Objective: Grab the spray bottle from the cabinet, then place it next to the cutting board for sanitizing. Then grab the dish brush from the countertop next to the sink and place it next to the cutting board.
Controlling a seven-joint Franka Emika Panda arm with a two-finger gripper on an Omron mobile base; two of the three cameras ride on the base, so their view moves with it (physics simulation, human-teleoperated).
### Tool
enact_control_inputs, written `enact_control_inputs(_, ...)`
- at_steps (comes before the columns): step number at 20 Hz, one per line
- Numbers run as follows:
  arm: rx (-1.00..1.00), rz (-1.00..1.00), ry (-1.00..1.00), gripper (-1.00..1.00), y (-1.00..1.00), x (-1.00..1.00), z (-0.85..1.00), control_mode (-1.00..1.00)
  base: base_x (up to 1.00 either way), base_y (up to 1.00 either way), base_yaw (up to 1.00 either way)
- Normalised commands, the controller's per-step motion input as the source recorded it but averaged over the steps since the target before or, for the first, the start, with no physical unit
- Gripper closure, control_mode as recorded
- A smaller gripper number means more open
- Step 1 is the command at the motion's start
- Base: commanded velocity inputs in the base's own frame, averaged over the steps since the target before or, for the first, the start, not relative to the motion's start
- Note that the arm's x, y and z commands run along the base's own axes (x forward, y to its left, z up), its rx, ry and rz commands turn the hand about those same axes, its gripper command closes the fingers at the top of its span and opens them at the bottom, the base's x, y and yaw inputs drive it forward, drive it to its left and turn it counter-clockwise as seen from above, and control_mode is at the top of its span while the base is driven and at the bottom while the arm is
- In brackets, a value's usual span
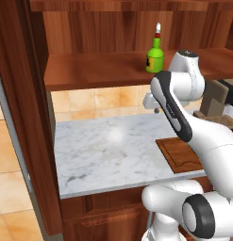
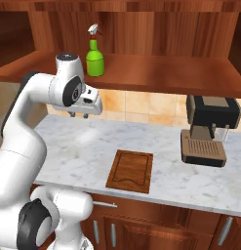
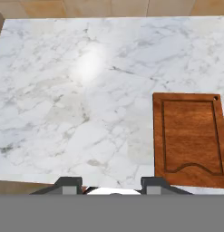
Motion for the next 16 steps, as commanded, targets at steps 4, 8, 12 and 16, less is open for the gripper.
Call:
enact_control_inputs(4,0.00,0.00,0.00,-1.00,0.00,-0.17,0.00,-1.00,0.00,0.00,0.00)
enact_control_inputs(8,-0.01,0.00,-0.23,-1.00,0.02,-0.79,0.01,-1.00,0.00,0.00,0.00)
enact_control_inputs(12,-0.04,0.00,-0.42,-1.00,0.00,-0.67,0.24,-1.00,0.00,0.00,0.00)
enact_control_inputs(16,-0.02,0.00,-0.41,-1.00,0.00,-0.51,0.72,-1.00,0.00,0.00,0.00)
